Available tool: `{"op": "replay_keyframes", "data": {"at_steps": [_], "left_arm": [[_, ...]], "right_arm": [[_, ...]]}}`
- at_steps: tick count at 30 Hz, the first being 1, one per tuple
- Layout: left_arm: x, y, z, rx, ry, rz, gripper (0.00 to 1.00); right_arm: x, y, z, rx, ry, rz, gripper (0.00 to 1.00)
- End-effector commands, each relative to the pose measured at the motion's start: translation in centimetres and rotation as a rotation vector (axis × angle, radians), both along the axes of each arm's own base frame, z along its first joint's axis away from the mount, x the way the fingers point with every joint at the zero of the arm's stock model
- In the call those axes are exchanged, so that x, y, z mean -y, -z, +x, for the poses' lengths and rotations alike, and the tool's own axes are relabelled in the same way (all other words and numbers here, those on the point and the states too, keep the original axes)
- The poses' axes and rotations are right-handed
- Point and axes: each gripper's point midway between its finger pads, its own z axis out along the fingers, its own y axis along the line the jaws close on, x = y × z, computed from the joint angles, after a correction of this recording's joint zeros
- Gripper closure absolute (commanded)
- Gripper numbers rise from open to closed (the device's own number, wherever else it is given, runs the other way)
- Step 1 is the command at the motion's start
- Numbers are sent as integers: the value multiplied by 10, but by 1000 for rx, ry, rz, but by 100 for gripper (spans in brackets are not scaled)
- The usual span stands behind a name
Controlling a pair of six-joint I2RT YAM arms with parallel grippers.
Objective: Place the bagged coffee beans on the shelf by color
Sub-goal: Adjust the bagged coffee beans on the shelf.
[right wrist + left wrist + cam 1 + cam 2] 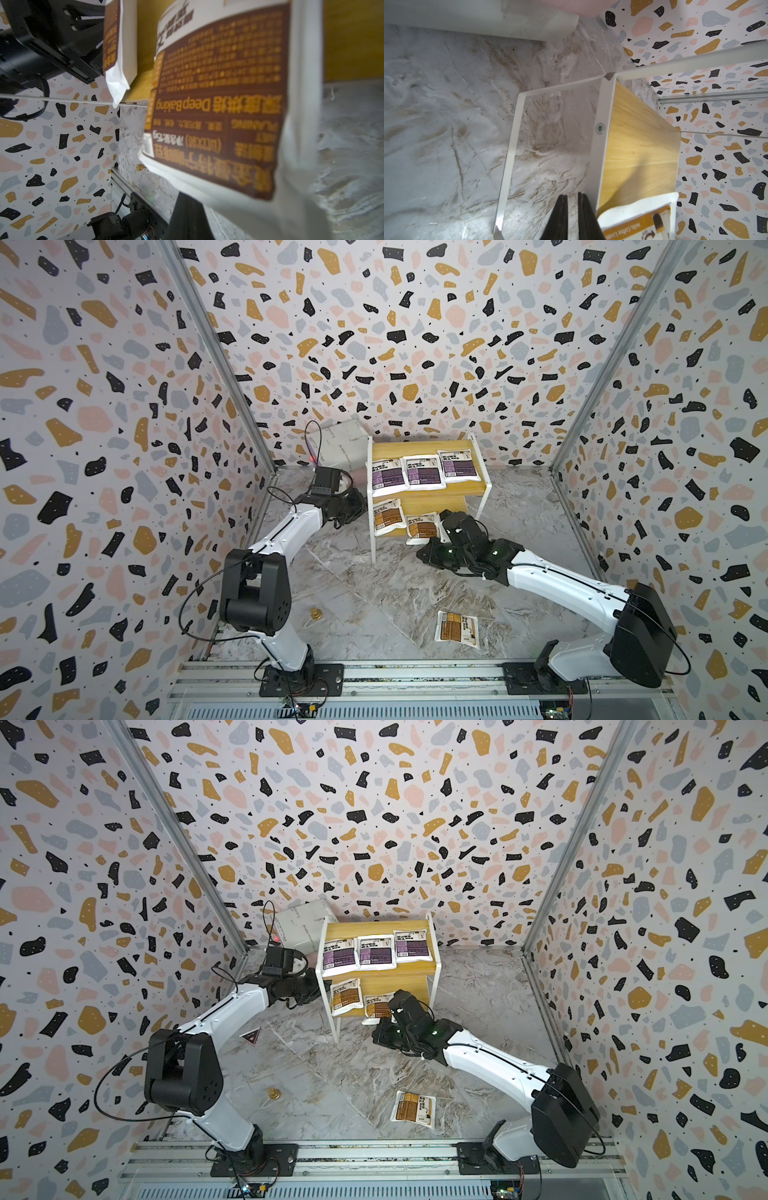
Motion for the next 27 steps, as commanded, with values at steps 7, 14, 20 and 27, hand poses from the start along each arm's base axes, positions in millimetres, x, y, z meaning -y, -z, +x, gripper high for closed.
{"op": "replay_keyframes", "data": {"at_steps": [7, 14, 20, 27], "left_arm": [[8, -17, 7, 57, 50, -34, 85], [8, -20, 7, 59, 61, -39, 85], [8, -21, 7, 59, 61, -46, 85], [-11, -25, -3, 59, 15, -32, 72]], "right_arm": [[-1, -29, 44, 66, 66, 39, 99], [-13, -35, 61, 73, 61, 57, 99], [-19, -37, 67, 73, 56, 67, 99], [-4, -41, 49, 65, 59, 63, 98]]}}
